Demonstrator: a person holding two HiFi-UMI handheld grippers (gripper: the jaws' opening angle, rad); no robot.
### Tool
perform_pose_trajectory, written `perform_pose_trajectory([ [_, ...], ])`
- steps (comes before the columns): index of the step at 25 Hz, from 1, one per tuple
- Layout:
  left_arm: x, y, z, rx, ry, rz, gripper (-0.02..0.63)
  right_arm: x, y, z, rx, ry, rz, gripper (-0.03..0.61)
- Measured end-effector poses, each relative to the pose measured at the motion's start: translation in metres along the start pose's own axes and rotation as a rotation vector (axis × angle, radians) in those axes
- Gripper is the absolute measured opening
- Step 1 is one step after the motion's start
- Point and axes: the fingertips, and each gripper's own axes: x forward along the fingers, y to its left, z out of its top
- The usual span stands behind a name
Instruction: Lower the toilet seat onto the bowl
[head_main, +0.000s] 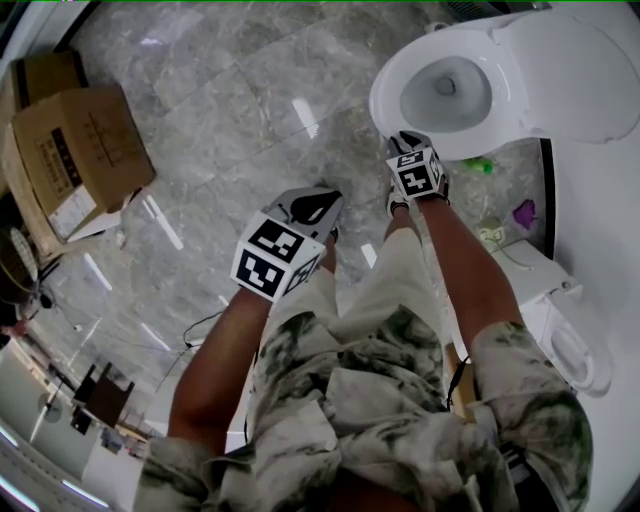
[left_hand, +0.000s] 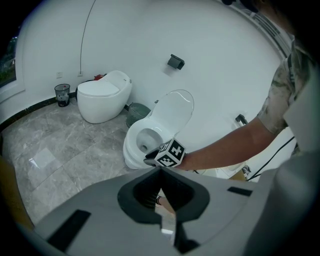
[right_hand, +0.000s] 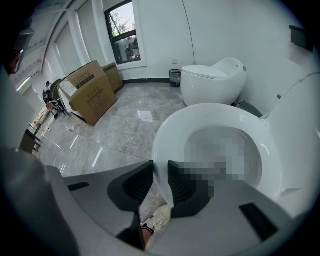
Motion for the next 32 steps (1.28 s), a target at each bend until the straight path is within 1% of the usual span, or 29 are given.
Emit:
perform_pose_trajectory([
  [14, 0.008, 0.007, -0.011, -0.024, 0.004, 0.012, 0.023, 0.028, 0.001, -0.013, -0.013, 0.051, 0.019, 0.106],
  [21, 0.007, 0.012, -0.017, -0.038, 0.002, 0.024, 0.023, 0.038, 0.003, -0.019, -0.006, 0.083, 0.034, 0.121],
  [25, 0.006, 0.012, -0.023, -0.037, 0.003, 0.024, 0.023, 0.041, 0.004, -0.022, -0.015, 0.083, 0.031, 0.124],
  [29, -0.003, 0.009, -0.027, -0.026, 0.0, 0.016, 0.023, 0.031, 0.02, -0.024, -0.049, 0.098, 0.047, 0.12],
  [32, -0.009, 0.001, -0.025, -0.011, -0.007, 0.002, 0.023, 0.011, 0.039, -0.029, -0.063, 0.099, 0.07, 0.116],
])
